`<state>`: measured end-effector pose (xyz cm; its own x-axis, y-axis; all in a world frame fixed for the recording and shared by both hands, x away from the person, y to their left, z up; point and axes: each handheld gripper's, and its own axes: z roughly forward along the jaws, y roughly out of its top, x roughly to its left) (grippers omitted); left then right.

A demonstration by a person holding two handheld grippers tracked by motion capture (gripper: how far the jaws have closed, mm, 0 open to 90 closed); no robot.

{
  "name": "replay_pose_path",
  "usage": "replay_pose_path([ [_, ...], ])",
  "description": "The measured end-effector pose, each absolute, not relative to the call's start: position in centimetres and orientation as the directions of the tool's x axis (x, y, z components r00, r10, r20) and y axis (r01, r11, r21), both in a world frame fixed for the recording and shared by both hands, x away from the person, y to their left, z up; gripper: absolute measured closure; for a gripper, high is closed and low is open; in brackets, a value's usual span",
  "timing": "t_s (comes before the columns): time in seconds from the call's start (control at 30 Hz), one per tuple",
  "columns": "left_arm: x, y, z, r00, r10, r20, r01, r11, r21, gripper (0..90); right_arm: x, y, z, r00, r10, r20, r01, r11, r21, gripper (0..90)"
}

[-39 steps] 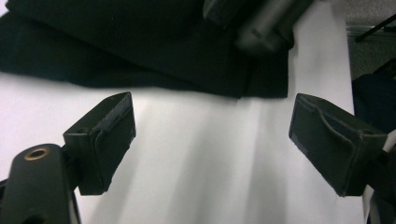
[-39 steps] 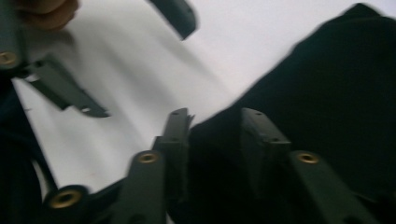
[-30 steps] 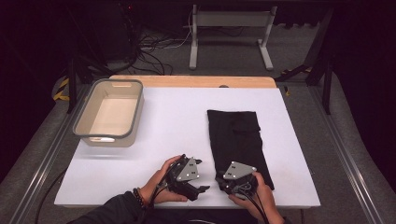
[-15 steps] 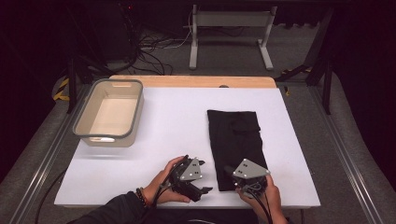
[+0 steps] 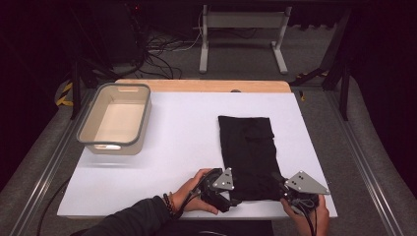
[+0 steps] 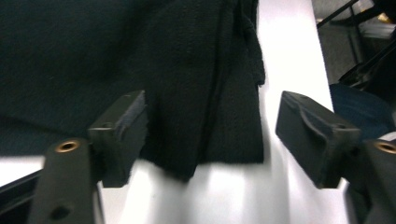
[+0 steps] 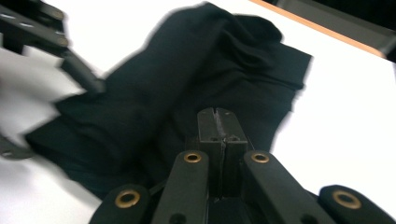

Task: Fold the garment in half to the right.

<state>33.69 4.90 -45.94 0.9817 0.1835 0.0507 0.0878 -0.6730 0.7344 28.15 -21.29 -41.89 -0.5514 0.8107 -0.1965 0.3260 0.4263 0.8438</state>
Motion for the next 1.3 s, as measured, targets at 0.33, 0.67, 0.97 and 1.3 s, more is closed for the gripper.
replay_pose_path([
  [0.33, 33.9, 8.9, -44.6, 0.962, 0.252, 0.104, 0.085, -0.637, 0.766, 13.2, 29.0, -15.0, -42.8, -0.79, 0.591, -0.163, 0.236, 0.539, 0.809, 75.4],
  [0.67, 32.8, 11.5, -44.9, 0.95, 0.276, 0.146, 0.081, -0.668, 0.74, 13.2, 31.2, -11.4, -44.8, -0.854, 0.505, -0.128, 0.261, 0.627, 0.734, 62.0],
  [0.97, 32.9, 11.9, -44.8, 0.949, 0.285, 0.136, 0.09, -0.656, 0.75, 13.8, 31.4, -11.1, -45.2, -0.827, 0.536, -0.17, 0.271, 0.644, 0.715, 86.3],
  [1.3, 32.4, 9.1, -45.1, 0.97, 0.215, 0.109, 0.059, -0.649, 0.758, 14.8, 30.5, -13.7, -42.7, -0.747, 0.634, -0.2, 0.258, 0.554, 0.792, 87.4],
])
